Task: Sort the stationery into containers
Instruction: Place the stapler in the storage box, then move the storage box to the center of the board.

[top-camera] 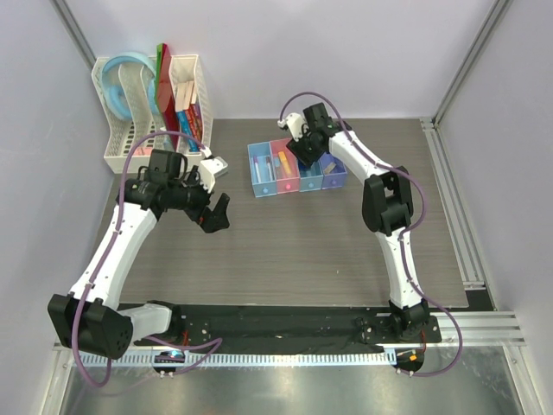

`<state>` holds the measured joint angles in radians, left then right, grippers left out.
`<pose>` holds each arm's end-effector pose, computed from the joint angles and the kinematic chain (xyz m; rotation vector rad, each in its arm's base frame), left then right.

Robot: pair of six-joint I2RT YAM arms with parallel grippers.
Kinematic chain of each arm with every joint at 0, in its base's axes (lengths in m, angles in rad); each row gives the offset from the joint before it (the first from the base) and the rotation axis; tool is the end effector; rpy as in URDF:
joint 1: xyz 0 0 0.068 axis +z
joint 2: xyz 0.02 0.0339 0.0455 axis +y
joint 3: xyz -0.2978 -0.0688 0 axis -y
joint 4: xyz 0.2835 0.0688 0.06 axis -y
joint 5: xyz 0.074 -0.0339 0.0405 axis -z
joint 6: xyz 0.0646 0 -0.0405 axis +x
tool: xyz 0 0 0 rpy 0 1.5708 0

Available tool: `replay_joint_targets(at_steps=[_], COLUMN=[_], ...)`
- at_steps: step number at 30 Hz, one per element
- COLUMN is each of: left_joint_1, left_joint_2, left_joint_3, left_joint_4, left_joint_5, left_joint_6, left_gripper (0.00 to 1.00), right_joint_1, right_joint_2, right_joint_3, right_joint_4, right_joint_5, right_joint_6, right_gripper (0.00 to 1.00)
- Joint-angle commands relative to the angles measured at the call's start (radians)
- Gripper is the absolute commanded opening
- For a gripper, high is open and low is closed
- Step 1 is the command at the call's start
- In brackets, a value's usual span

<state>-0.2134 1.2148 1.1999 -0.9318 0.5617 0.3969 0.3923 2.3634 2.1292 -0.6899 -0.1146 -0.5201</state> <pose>0.2622 -0.0920 0.3440 0.9364 2.2275 -0.6200 0.5562 0.2381 0.2048 -1.1390 2.2125 0.0892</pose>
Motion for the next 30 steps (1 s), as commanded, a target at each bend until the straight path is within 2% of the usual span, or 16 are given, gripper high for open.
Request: replay_joint_targets(at_steps=[1, 9, 14, 20, 30], left_joint_1=[0.008, 0.006, 0.006, 0.008, 0.008], left_joint_2=[-0.011, 0.012, 0.12, 0.355, 0.62], left_joint_3=[0.0, -0.011, -0.01, 0.113, 0.476], left_joint_4=[0.031, 0.059, 0.166, 0.261, 0.298], left_joint_5=[0.029, 0.035, -0.034, -0.118, -0.215], left_joint_6=[-0.013, -0.016, -0.087, -0.174, -0.372], left_gripper=[1.0, 1.0, 1.0, 1.0, 1.0], right_joint_1=[-0.006, -0.007, -0.029, -0.134, -0.217], right_joint_2=[-0.021, -0.145, -0.216, -0.276, -0.25], right_joint_3=[0.069, 0.058, 0.032, -0.034, -0.133], right_joint_4=[-0.005, 0.02, 0.035, 0.075, 0.075], right_joint_5=[0.039, 0.042, 0.11, 0.176, 0.132], right_joint_6=[0.008, 0.055, 0.133, 0.264, 0.273], right_gripper=[0.56, 0.56, 0.56, 0.55, 0.54])
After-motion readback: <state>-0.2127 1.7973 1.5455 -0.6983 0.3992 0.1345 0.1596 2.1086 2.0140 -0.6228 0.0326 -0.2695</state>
